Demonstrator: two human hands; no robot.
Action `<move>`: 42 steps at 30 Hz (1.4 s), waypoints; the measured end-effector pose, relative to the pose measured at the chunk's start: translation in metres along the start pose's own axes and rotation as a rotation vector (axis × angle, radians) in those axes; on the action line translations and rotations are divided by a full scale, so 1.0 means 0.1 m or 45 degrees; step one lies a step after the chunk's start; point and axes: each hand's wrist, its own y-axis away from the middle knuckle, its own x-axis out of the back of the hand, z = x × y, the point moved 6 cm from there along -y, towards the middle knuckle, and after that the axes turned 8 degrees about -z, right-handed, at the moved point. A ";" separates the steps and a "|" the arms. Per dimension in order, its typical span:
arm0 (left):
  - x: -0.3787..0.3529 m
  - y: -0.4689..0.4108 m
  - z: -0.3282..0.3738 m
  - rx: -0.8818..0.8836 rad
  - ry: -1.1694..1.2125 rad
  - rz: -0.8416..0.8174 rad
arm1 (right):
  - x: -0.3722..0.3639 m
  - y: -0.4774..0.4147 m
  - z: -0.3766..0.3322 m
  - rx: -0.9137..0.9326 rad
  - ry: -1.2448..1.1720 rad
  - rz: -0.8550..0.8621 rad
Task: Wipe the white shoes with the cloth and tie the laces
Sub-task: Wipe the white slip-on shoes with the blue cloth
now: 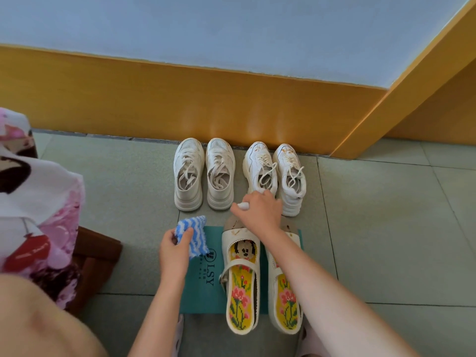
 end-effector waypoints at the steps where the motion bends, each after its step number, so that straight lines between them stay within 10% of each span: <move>1: 0.00 0.00 0.00 0.002 0.001 0.003 | -0.03 -0.01 0.00 -0.006 -0.008 -0.001; 14: 0.01 0.01 -0.02 0.015 0.019 -0.010 | 0.08 0.16 0.51 -0.181 -0.327 0.120; 30: 0.09 0.01 -0.02 0.036 0.035 0.036 | -0.15 0.15 -0.12 0.061 0.139 -0.047; 42: 0.13 0.06 0.03 0.017 0.046 0.102 | -0.05 0.18 0.14 -0.093 -0.451 -0.048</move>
